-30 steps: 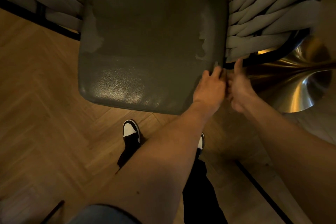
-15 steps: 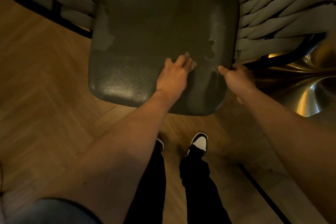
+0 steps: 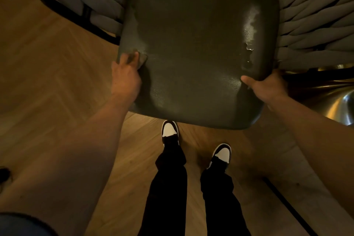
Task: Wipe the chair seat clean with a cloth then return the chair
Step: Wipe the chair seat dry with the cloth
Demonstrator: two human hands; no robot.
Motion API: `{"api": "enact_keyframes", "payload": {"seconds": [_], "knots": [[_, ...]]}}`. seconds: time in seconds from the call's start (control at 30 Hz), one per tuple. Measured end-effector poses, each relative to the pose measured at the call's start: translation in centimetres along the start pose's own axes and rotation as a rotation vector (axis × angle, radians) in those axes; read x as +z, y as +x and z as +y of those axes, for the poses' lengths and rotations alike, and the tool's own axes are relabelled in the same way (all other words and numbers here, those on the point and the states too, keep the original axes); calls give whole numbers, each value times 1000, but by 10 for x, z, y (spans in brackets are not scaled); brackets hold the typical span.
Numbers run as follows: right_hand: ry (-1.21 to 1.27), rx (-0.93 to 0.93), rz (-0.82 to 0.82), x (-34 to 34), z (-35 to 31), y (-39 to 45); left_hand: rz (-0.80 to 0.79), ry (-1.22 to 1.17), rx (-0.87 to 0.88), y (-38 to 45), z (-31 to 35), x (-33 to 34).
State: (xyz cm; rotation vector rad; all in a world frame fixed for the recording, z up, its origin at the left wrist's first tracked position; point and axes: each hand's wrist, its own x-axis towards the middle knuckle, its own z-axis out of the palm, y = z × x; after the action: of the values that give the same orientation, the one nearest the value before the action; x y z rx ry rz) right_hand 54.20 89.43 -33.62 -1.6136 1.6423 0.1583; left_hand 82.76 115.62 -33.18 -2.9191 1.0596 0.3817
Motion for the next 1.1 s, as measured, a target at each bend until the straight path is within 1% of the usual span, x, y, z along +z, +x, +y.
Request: {"api": "enact_keyframes", "payload": {"seconds": [0.13,0.23,0.33,0.4,0.47,0.57,0.6,0.7,0.8,0.87,0.97,1.0,1.1], "knots": [[-40,29,5,0,0,1,8,-31,-43,14,-38,-10],[-41,65,4,-1,0,1,29,-133,-133,22,-63,-18],[-40,100,-15,-2,2,2,58,-197,-120,30,-71,-21],[-45,106,-30,-3,2,2,33,-269,-95,33,-57,-24],[-40,107,-50,-5,2,0,-7,-292,-58,31,-38,-23],[37,145,-79,-8,-1,-4,-20,-299,-123,27,-18,-19],[49,161,-75,-10,-3,-5,-11,-298,-114,25,-12,-17],[75,209,-83,-20,-12,-9,7,-248,-4,19,14,-9],[132,255,-74,-29,-13,-13,-15,-244,-24,12,50,-3],[215,322,-99,-32,-5,-6,-23,-270,-22,7,74,-2],[347,291,-187,-20,58,58,-55,-314,22,-1,114,2],[358,299,-177,-21,63,62,-70,-321,24,-4,129,2],[434,332,-207,-28,40,38,-97,-329,48,-14,173,3]]}}
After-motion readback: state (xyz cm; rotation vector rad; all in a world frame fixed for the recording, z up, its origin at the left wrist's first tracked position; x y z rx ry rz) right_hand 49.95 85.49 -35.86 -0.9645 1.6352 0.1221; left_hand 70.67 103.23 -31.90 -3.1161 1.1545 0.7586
